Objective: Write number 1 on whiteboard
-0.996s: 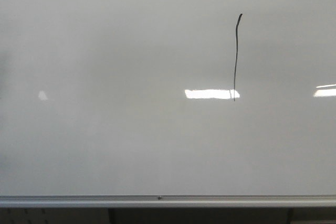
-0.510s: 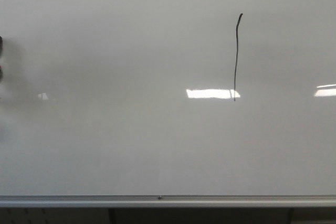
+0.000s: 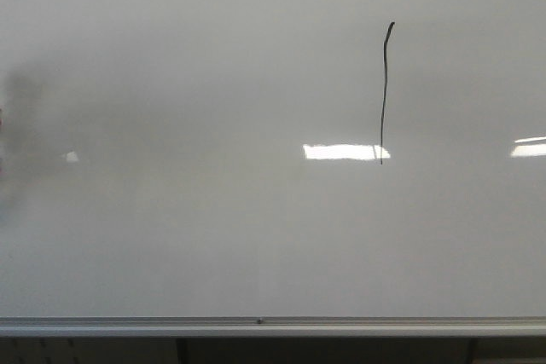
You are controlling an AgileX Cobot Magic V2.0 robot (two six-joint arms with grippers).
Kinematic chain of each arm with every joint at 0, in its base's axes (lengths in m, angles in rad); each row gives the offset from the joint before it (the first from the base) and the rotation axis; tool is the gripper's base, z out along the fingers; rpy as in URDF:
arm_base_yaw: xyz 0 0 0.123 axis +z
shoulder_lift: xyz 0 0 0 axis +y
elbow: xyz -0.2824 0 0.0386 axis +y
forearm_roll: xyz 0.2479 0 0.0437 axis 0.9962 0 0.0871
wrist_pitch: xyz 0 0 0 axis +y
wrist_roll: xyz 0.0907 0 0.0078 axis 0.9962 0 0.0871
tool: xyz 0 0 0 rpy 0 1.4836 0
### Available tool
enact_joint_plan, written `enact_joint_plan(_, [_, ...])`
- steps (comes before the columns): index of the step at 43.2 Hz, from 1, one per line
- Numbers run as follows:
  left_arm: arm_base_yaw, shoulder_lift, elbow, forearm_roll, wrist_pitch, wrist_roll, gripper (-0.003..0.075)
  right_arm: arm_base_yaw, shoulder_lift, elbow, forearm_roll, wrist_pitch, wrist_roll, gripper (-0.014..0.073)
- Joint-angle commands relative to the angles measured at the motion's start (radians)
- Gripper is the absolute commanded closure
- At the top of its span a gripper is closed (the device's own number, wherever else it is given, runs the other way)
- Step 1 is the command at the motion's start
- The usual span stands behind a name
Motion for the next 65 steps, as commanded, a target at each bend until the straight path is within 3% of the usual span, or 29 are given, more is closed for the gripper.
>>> enact_joint_plan(1, [-0.001,-0.03,-0.032,-0.032,-0.063,-0.009,0.0389,-0.005,-0.003,-0.026,0.044,-0.04,-0.003,0.0709])
enact_joint_plan(12, [-0.001,-0.091,-0.032,0.031,-0.013,-0.009,0.0361,-0.005,-0.003,-0.026,0.044,-0.042,-0.003,0.0709])
enact_joint_plan(27, [-0.001,-0.377,-0.03,0.162,0.118,-0.062,0.0375,-0.005,-0.003,-0.026,0.044,-0.05,-0.003,0.0709])
enact_joint_plan(31, [-0.001,-0.435,-0.03,0.162,0.142,-0.071,0.0451,-0.005,-0.003,-0.026,0.044,-0.055,-0.003,0.0709])
enact_joint_plan(38, [-0.001,-0.509,-0.026,0.162,0.239,-0.072,0.0727,-0.005,-0.003,-0.025,0.044,-0.092,-0.003,0.0709])
enact_joint_plan(41, [-0.001,-0.539,-0.011,0.15,0.261,-0.072,0.074,-0.005,-0.003,-0.014,0.044,-0.135,-0.003,0.0709])
enact_joint_plan(48, [-0.001,-0.661,0.095,0.105,0.212,-0.072,0.074,-0.005,-0.04,0.062,0.046,-0.242,-0.004,0.0709])
enact_joint_plan(65, [-0.005,-1.1,0.404,0.08,-0.076,-0.072,0.0741,-0.005,-0.27,0.201,0.047,-0.387,-0.004,0.0709])
